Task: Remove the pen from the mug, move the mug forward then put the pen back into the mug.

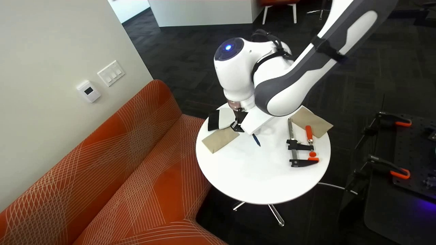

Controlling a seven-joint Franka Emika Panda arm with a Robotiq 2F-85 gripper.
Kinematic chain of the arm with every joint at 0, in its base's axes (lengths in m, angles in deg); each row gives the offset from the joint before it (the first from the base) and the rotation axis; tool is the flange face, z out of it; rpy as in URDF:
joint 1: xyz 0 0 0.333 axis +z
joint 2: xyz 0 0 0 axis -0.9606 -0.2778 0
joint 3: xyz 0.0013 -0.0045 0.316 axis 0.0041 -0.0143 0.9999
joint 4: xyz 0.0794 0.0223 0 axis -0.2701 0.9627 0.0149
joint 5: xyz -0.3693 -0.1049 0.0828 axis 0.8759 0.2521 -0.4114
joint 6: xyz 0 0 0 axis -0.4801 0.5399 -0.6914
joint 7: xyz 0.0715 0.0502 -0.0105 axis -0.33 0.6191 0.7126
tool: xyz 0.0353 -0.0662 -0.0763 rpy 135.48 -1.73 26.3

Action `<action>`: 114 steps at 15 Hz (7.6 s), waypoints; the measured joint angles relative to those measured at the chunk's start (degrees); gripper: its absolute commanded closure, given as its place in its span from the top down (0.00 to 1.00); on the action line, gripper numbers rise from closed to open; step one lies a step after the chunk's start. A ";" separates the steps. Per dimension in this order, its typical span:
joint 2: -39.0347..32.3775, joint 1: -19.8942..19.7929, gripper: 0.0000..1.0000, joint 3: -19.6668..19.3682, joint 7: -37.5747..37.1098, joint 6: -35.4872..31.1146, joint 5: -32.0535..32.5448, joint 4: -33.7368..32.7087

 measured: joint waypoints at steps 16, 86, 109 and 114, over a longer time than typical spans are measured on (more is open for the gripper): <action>-17.86 2.60 0.85 -0.72 19.69 14.14 -9.92 -20.70; -12.27 -10.94 0.43 -8.35 24.32 -15.97 -22.21 -1.85; -5.60 -10.91 0.03 -12.80 24.24 -14.80 -23.01 4.21; -1.16 -12.49 0.03 -15.83 22.76 -14.79 -24.47 7.61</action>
